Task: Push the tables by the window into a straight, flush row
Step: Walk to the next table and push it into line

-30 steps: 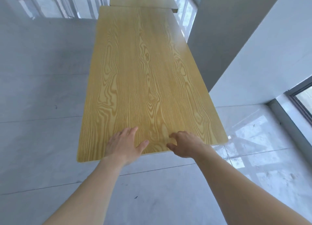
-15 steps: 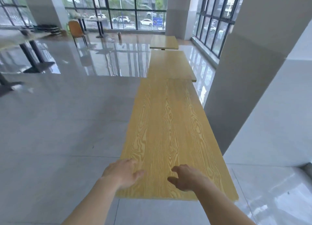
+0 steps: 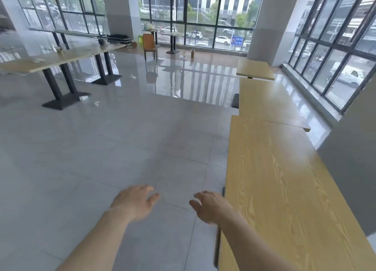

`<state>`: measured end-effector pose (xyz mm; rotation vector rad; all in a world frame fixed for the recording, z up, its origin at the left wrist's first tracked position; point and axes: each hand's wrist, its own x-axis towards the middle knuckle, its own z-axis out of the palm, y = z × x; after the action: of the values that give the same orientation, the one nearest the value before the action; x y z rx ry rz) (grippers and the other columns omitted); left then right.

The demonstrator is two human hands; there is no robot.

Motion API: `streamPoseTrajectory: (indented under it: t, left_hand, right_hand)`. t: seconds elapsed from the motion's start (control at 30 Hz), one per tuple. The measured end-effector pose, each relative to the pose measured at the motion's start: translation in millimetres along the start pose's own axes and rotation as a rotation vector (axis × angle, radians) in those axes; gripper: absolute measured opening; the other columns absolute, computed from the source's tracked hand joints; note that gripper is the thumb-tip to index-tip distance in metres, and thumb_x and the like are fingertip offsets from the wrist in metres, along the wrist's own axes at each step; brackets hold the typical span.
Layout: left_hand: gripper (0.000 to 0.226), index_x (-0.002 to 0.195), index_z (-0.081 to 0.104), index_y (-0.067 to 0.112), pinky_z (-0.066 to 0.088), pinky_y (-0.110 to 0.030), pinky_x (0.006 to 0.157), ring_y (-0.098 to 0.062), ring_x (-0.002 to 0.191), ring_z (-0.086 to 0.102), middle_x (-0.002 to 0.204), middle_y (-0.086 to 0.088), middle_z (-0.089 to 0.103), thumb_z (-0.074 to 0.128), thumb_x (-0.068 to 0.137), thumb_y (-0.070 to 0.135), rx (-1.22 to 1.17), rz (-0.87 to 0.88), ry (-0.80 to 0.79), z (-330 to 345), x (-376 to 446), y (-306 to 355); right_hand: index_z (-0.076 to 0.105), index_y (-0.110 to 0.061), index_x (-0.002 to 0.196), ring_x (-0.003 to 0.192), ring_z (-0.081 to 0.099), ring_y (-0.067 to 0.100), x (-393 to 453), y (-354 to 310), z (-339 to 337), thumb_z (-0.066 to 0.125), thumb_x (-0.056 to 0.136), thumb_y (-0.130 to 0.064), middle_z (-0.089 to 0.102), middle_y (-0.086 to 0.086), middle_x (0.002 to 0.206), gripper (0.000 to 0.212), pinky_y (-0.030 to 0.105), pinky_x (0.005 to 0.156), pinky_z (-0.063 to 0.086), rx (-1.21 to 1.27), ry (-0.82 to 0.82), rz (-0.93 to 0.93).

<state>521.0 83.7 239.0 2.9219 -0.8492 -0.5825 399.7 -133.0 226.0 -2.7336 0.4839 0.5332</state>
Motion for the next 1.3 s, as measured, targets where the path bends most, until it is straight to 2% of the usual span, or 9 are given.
streamPoseTrajectory:
  t: [0.2,0.43,0.87,1.0,1.2,1.3]
  left_hand:
    - [0.055,0.149,0.044,0.03,0.036,-0.038,0.112,-0.024,0.14,0.045,0.152,0.002,0.049,0.026,0.104,0.056,0.018,-0.017,0.048,-59,88,-83]
    - [0.054,0.15,0.041,0.03,0.033,-0.038,0.113,-0.025,0.14,0.043,0.151,0.0,0.049,0.026,0.104,0.055,0.035,0.051,0.051,-103,239,-105]
    - [0.056,0.152,0.039,0.029,0.028,-0.037,0.118,-0.023,0.145,0.038,0.158,0.004,0.042,0.028,0.104,0.055,0.046,0.194,0.091,-252,588,-41]
    - [0.055,0.152,0.04,0.03,0.026,-0.038,0.119,-0.02,0.146,0.036,0.158,0.007,0.042,0.026,0.104,0.055,0.025,0.227,0.096,-281,700,-20]
    - [0.054,0.152,0.039,0.031,0.027,-0.037,0.119,-0.019,0.145,0.037,0.157,0.008,0.042,0.025,0.105,0.053,-0.014,0.275,0.103,-324,891,3]
    - [0.054,0.152,0.039,0.031,0.026,-0.037,0.119,-0.02,0.145,0.038,0.158,0.008,0.042,0.024,0.105,0.053,-0.03,0.286,0.085,-361,996,11]
  right_hand:
    - [0.041,-0.022,0.153,0.146,0.034,0.027,106,-73,-36,0.026,0.107,-0.05,0.043,0.006,0.157,0.056,0.04,0.12,0.025,-0.004,0.046,-0.044]
    - [0.044,-0.02,0.151,0.146,0.033,0.027,250,-80,-83,0.024,0.108,-0.047,0.044,0.008,0.156,0.054,0.04,0.121,0.025,0.005,0.102,-0.009]
    - [0.051,-0.021,0.145,0.139,0.041,0.025,544,10,-273,0.024,0.107,-0.049,0.052,0.006,0.148,0.054,0.038,0.116,0.029,0.047,0.222,0.116]
    - [0.05,-0.021,0.145,0.142,0.038,0.022,633,43,-323,0.025,0.107,-0.05,0.051,0.004,0.149,0.054,0.037,0.118,0.027,0.054,0.255,0.134]
    - [0.053,-0.019,0.141,0.139,0.04,0.024,793,97,-401,0.025,0.107,-0.051,0.051,0.006,0.147,0.055,0.038,0.116,0.028,0.024,0.216,0.2]
    - [0.047,-0.02,0.147,0.143,0.036,0.024,875,119,-455,0.024,0.108,-0.05,0.047,0.004,0.151,0.055,0.037,0.117,0.027,0.053,0.194,0.234]
